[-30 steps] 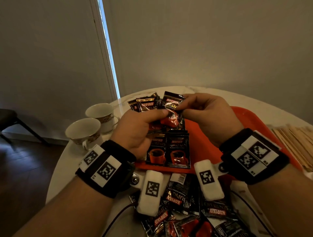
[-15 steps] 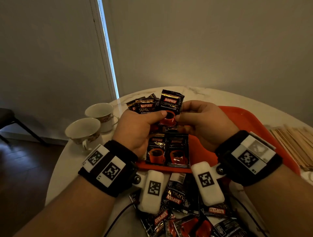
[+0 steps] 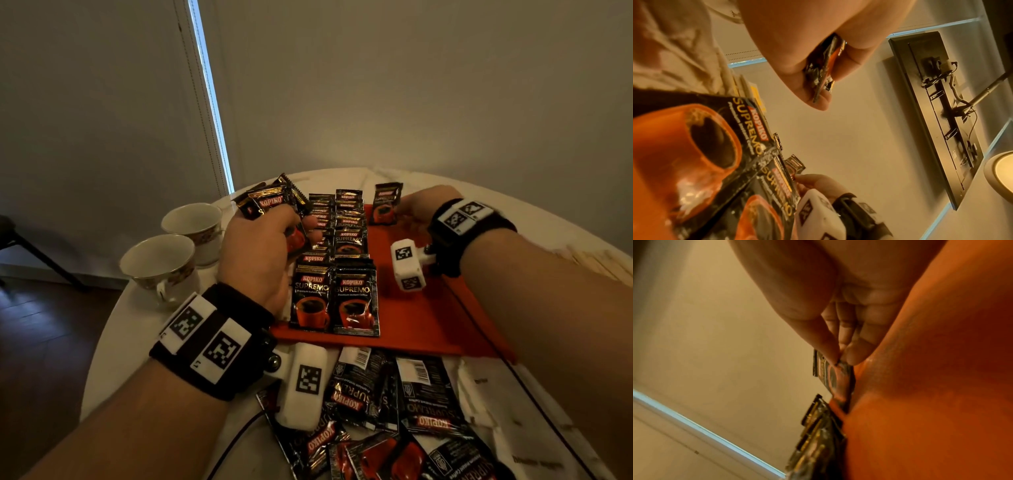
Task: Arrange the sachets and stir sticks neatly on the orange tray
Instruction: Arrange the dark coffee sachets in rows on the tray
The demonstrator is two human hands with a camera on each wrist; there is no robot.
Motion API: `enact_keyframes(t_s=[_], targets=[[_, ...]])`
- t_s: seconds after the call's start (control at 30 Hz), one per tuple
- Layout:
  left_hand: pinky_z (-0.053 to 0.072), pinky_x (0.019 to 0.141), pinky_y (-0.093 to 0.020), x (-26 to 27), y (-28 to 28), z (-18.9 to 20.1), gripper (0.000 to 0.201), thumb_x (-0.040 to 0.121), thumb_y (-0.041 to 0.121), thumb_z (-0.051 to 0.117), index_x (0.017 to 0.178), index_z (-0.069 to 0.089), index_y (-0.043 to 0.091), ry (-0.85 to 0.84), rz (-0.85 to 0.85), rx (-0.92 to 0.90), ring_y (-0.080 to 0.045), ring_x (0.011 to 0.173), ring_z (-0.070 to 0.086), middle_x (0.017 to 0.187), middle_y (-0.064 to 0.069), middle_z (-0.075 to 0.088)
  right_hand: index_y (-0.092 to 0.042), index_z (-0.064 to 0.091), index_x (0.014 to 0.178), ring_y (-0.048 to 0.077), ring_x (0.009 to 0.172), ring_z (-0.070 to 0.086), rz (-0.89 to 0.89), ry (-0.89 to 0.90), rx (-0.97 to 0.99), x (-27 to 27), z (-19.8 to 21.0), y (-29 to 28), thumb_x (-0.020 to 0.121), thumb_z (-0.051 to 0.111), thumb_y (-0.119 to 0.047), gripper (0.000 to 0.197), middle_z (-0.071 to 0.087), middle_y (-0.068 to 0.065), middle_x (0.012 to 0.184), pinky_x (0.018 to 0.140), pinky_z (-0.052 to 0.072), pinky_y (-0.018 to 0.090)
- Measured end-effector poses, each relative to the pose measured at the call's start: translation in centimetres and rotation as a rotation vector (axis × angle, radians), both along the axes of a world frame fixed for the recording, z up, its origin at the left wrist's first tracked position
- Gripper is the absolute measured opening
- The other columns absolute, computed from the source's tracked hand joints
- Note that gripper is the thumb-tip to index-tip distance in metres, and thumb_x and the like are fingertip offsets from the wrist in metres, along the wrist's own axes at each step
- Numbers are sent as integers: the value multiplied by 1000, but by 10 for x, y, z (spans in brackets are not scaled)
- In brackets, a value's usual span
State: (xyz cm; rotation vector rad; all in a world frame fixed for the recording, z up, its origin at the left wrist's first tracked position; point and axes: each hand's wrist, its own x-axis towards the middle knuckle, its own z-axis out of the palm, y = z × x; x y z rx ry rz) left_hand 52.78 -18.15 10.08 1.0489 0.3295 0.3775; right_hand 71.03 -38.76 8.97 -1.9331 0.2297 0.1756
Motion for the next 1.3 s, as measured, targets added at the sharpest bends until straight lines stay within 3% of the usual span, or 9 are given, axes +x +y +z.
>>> enact_keyframes(t_s=[0.1, 0.23, 0.37, 0.57, 0.67, 0.9, 1.07, 1.17, 1.3], targets=[[59, 53, -28, 1, 1, 0, 14, 95, -3, 58, 104, 62, 7, 8, 9, 7, -17, 65, 76, 72, -5, 77, -14, 63, 87, 13, 71, 63, 30, 18, -139, 6, 2, 5, 91, 72, -13, 10, 65, 2, 85, 58, 51, 23], [61, 56, -30, 3, 3, -1, 15, 95, -4, 58, 106, 62, 5, 18, 9, 16, -19, 68, 76, 72, -6, 77, -4, 71, 92, 21, 91, 72, 33, 78, -274, 11, 4, 17, 87, 79, -16, 15, 74, 10, 94, 87, 60, 34], [62, 57, -31, 4, 4, -1, 15, 94, -5, 57, 104, 63, 6, 21, 2, 10, -19, 67, 76, 72, -7, 77, -7, 69, 89, 14, 65, 62, 16, 105, -233, 9, 5, 17, 91, 75, -14, 10, 68, 6, 80, 53, 50, 25], [61, 56, -29, 5, 4, -2, 11, 94, -4, 58, 101, 61, 4, 30, -22, -4, -18, 66, 76, 70, -6, 76, -13, 67, 84, 21, 75, 70, 32, 24, -79, 25, -14, 8, 82, 76, -17, 10, 75, 15, 98, 78, 62, 35], [63, 59, -31, 5, 4, -3, 10, 94, -3, 56, 101, 59, 5, 47, -51, -17, -21, 69, 77, 70, -8, 77, -11, 62, 73, 16, 58, 54, 77, 67, -76, 12, -10, 20, 92, 70, -18, 22, 61, 6, 70, 67, 52, 29], [64, 62, -38, 5, 2, -6, 11, 95, -3, 63, 105, 66, -2, 37, -108, 23, -32, 85, 79, 96, -22, 78, -12, 62, 81, 11, 57, 50, 129, 22, 92, -16, 7, 21, 99, 64, -23, 20, 62, -2, 57, 57, 36, 24], [63, 61, -37, 3, 1, -7, 16, 92, 0, 71, 107, 69, 4, 12, -123, 90, -30, 84, 79, 90, -13, 79, -18, 69, 89, 10, 62, 54, 490, -26, 331, -74, 37, 30, 79, 74, -47, 31, 65, -3, 78, 55, 40, 24], [65, 63, -38, 0, -2, -5, 16, 93, 2, 69, 109, 68, 5, 37, -168, 94, -31, 85, 79, 93, -15, 79, -15, 70, 89, 13, 64, 59, 612, -151, 283, -99, 37, 38, 81, 78, -28, 17, 68, 1, 79, 57, 46, 25], [64, 59, -39, -1, -2, 0, 19, 98, 7, 63, 116, 59, 2, 78, -115, -25, -34, 83, 79, 108, -22, 74, -9, 66, 91, 12, 58, 64, 523, -188, 405, -102, 29, 43, 88, 73, -11, 8, 71, 3, 76, 58, 50, 28]])
